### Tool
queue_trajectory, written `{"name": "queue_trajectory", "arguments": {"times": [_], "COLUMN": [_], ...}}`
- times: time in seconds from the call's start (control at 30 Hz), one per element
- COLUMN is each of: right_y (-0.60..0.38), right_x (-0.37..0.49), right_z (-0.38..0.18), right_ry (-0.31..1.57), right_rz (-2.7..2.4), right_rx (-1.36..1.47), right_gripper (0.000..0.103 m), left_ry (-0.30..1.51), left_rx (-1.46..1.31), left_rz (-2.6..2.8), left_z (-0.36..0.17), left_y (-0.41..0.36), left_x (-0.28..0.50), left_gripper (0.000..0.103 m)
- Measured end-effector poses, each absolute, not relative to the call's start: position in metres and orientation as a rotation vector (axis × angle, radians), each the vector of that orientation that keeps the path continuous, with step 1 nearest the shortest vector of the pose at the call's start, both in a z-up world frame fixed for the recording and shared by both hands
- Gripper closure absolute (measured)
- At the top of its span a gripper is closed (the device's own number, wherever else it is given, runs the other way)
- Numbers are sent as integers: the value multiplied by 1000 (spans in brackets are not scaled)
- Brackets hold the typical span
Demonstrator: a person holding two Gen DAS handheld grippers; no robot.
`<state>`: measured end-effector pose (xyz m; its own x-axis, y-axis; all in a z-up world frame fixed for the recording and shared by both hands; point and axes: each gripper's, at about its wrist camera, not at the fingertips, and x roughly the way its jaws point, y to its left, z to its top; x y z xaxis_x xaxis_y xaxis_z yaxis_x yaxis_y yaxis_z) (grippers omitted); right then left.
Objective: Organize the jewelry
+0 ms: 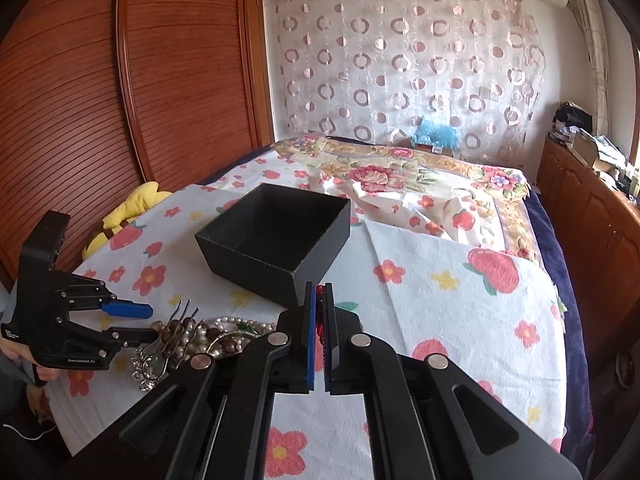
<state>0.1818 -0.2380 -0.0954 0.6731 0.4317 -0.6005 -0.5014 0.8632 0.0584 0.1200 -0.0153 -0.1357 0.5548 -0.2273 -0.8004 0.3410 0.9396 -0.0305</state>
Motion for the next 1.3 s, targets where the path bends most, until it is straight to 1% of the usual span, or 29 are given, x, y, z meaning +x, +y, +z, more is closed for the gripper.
{"name": "queue_trajectory", "arguments": {"times": [0.03,0.33,0.37,0.47,0.5,0.57,0.67,0.87,0.9,0.93,0.97,1.0,1.03,1.07,1.27,1.3], "right_y": [-237,-231,-230,-225,-222,-218,-211,-204,-204,-204,-204,-204,-204,-204,-206,-206], "right_x": [182,184,186,192,194,196,194,189,189,189,189,188,188,188,189,189], "right_z": [-96,-93,-91,-85,-83,-80,-77,-77,-78,-79,-79,-80,-81,-81,-81,-81], "right_ry": [649,647,644,633,630,626,615,617,618,619,621,622,624,626,626,627], "right_rz": [528,538,539,547,549,556,572,589,591,592,592,592,591,589,586,588], "right_rx": [-117,-123,-123,-122,-123,-120,-121,-132,-133,-135,-136,-136,-135,-135,-130,-129], "right_gripper": [100,100,100,100,100,100,100,100,100,100,100,100,99,100,99,99], "left_ry": [922,880,874,857,863,873,876,850,837,836,842,843,838,842,906,914], "left_rx": [142,106,103,92,98,89,88,85,92,94,95,99,102,111,160,171], "left_rz": [-340,-323,-320,-313,-307,-317,-312,-290,-275,-269,-267,-262,-259,-258,-264,-267], "left_z": [-136,-124,-122,-115,-114,-116,-117,-110,-108,-108,-108,-110,-111,-112,-131,-134], "left_y": [-16,-5,-4,0,0,1,3,10,11,11,11,11,11,9,-4,-6], "left_x": [120,124,126,131,133,136,135,129,127,127,127,126,126,127,136,137], "left_gripper": [85,87,92,95,98,101,103,103,102,99,82,60,55,53,53,54]}}
